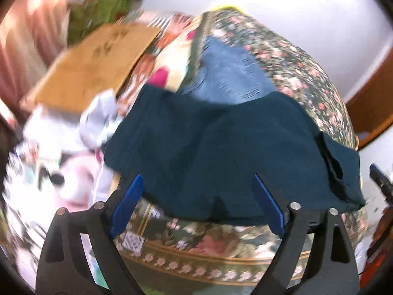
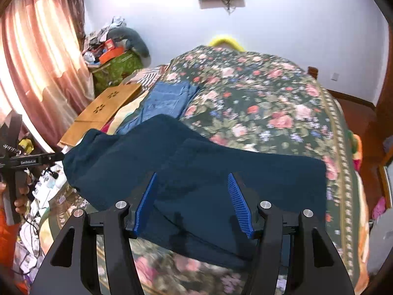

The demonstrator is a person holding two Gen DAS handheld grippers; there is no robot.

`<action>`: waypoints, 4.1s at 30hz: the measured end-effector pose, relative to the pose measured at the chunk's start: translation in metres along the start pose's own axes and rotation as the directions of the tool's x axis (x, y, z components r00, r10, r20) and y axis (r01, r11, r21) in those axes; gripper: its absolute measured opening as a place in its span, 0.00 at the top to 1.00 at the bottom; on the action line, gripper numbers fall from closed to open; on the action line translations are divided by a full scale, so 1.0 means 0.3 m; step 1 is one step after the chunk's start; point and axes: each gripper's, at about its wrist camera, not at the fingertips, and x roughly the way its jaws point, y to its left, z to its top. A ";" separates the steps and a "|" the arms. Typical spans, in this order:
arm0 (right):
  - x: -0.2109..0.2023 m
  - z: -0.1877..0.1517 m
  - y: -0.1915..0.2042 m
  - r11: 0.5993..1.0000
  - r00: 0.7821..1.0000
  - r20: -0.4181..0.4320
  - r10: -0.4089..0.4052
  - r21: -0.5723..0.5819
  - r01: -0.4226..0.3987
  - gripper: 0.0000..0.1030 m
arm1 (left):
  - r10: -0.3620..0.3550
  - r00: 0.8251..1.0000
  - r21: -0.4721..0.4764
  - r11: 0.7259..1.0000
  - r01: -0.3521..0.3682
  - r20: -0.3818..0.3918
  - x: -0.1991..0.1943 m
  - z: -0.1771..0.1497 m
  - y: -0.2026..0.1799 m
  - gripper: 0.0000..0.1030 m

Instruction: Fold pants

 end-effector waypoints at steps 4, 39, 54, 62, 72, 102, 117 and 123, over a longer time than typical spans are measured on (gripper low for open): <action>0.081 -0.025 0.057 0.998 0.999 -0.023 -0.045 -0.056 0.043 0.47 | -0.115 0.988 -0.116 0.988 0.103 -0.099 0.090 -0.063 0.100 0.13; -0.062 -0.152 -0.165 0.984 0.998 -0.054 -0.032 0.171 0.040 0.40 | -0.096 0.990 0.032 0.995 0.093 0.105 -0.124 0.246 -0.197 0.84; -0.309 -0.287 -0.407 0.953 0.986 0.049 -0.157 0.270 0.138 0.40 | -0.373 0.925 0.455 0.838 0.301 0.074 -0.229 0.195 -1.040 0.84; -0.332 -0.365 -0.464 0.935 0.983 0.026 -0.182 0.315 0.165 0.40 | -0.334 0.913 0.558 0.723 0.408 -0.234 0.080 -0.074 -1.387 0.84; -0.299 -0.413 -0.460 0.935 0.984 -0.033 -0.175 0.308 0.177 0.40 | -0.255 0.902 0.553 0.721 0.417 -0.347 0.207 -0.180 -1.413 0.67; -0.074 -0.343 -0.373 0.941 0.991 -0.132 -0.015 0.334 0.059 0.37 | 0.140 0.980 0.646 0.763 -0.015 -0.143 0.622 0.386 -1.066 0.08; 0.037 -0.170 -0.399 0.955 0.993 -0.104 -0.058 0.283 0.086 0.37 | 0.042 0.993 0.684 0.728 0.045 -0.110 0.488 0.275 -0.645 0.00; -0.005 -0.214 -0.387 0.943 0.991 -0.126 -0.052 0.319 0.090 0.37 | 0.008 0.998 0.685 0.727 0.039 -0.066 0.330 0.151 -0.523 0.00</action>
